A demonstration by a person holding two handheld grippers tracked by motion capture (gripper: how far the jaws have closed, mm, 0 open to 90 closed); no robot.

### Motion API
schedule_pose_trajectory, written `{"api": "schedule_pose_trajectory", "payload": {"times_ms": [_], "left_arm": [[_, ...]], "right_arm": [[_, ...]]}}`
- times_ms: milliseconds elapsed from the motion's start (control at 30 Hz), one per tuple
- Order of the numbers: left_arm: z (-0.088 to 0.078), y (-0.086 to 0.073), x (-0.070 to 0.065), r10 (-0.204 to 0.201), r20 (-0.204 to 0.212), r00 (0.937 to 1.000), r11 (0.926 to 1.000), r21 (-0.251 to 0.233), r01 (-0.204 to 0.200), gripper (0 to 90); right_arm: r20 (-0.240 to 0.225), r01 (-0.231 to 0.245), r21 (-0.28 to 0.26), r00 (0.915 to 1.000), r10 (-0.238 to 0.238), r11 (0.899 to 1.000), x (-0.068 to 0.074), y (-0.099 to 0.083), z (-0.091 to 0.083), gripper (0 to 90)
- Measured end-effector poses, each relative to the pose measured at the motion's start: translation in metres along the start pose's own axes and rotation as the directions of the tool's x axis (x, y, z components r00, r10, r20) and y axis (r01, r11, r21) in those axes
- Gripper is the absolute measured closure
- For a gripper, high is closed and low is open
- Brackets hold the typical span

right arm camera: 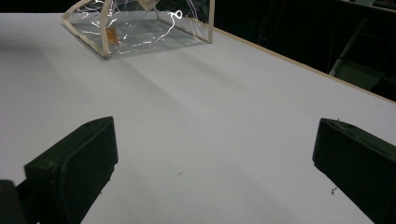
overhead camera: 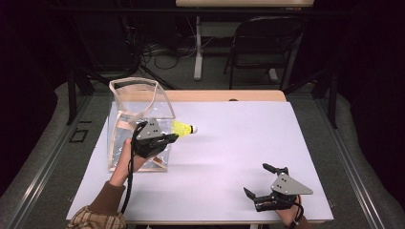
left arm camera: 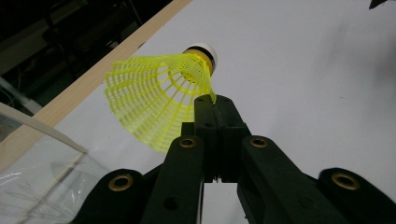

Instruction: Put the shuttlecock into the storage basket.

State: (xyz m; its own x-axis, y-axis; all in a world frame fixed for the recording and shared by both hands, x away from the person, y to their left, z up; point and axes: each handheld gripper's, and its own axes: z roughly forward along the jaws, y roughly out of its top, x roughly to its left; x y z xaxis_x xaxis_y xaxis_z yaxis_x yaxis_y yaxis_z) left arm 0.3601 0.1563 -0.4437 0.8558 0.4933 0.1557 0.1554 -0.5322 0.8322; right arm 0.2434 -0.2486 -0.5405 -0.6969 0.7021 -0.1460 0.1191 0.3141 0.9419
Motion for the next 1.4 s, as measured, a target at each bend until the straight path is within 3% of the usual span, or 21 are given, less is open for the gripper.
{"api": "schedule_pose_trajectory", "payload": {"times_ms": [1400], "left_arm": [[-0.022,0.041,0.02,0.007,-0.07,0.9975,0.9975,-0.069,-0.012,89.7]], "right_arm": [[-0.002,-0.007,0.004,1.0,0.007,1.0,0.001,-0.001,0.002,0.0]]}}
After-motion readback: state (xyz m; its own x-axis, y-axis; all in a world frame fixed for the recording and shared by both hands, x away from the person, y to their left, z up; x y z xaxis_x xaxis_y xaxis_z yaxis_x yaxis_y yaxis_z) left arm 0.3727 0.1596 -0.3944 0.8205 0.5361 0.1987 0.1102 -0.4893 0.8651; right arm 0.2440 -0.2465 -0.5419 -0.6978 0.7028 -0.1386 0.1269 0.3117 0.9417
